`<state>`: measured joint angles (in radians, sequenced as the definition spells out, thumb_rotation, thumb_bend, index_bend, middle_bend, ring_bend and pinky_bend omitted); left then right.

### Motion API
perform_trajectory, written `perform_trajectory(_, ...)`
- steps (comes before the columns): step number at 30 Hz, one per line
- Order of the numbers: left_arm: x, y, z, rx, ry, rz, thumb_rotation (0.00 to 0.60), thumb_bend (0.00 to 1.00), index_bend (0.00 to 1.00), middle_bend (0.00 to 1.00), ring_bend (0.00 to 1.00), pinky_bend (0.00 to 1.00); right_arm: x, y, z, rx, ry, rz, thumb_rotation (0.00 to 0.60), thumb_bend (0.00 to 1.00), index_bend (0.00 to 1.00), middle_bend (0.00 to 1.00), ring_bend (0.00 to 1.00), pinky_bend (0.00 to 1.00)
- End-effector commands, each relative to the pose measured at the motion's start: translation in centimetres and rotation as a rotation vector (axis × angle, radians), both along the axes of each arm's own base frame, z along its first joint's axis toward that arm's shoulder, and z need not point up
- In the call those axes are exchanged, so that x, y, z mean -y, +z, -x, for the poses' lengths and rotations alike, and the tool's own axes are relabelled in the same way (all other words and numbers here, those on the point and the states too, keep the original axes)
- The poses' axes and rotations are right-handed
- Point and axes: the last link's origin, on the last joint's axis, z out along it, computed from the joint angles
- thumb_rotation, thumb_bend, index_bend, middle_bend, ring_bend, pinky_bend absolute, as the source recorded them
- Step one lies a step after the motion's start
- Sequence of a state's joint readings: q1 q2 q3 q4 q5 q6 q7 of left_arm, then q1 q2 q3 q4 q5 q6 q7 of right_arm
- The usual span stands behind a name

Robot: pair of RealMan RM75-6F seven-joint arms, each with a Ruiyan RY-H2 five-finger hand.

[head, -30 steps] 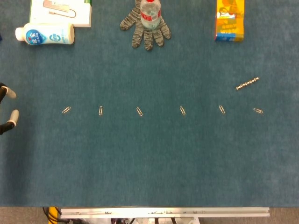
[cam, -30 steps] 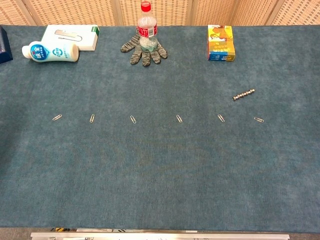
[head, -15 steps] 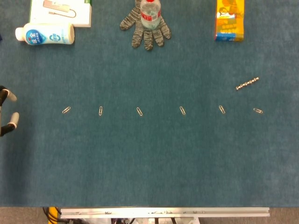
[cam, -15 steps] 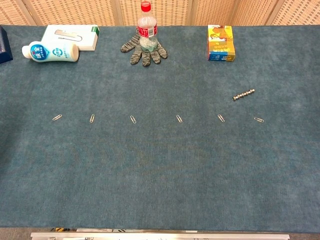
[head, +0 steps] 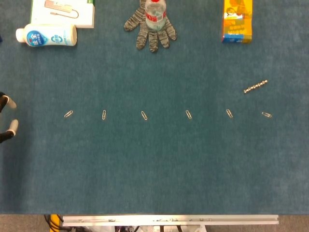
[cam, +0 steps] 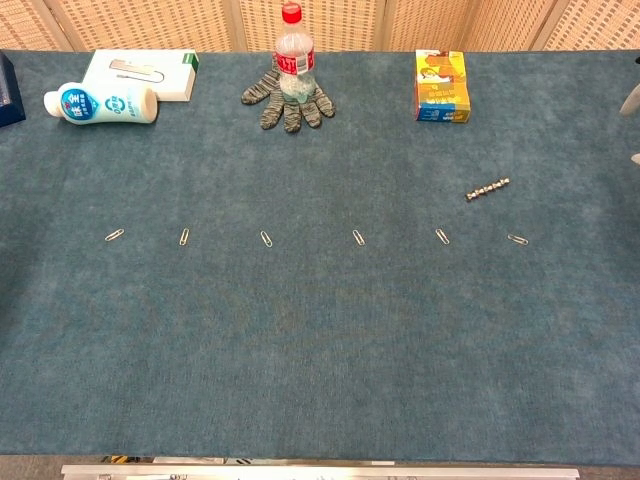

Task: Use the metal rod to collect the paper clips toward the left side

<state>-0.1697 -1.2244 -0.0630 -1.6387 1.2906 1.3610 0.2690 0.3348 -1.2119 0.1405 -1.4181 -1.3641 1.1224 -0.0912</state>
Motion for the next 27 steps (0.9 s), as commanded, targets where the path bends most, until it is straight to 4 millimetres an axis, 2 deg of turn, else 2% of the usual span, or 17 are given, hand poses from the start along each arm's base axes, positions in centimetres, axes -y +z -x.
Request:
perform_trajectory(1,0.0,0.1,0.2,0.003,0.003,0.0,0.6,0.29,0.42,0.33,0.28,0.25,1.2,-0.7,0.0,-0.026,0.002,-0.013,0.6,0.25,0.41,0.07,0.0,0.11)
perform_trajectory(3,0.1,0.1,0.3,0.004,0.007,0.003,0.6,0.29,0.42,0.33,0.28,0.25,1.9,-1.1,0.0,-0.044,0.004,-0.023,0.6,0.28,0.41,0.07,0.0,0.1)
perform_trajectory(13,0.3,-0.2,0.7,0.003,0.02,0.012,0.6,0.29,0.42,0.33,0.28,0.25,4.8,-3.7,-0.2,-0.116,0.009,-0.096,0.6,0.29,0.42,0.04,0.0,0.07)
perform_trajectory(18,0.2,-0.2,1.0,0.004,0.026,0.011,0.6,0.29,0.42,0.33,0.28,0.25,5.4,-4.8,-0.4,-0.147,0.024,-0.123,0.6,0.32,0.48,0.06,0.0,0.08)
perform_trajectory(27,0.1,-0.4,1.1,0.007,0.029,0.019,0.6,0.29,0.42,0.33,0.28,0.25,6.1,-6.4,-0.7,-0.158,0.051,-0.133,0.6,0.32,0.5,0.04,0.0,0.08)
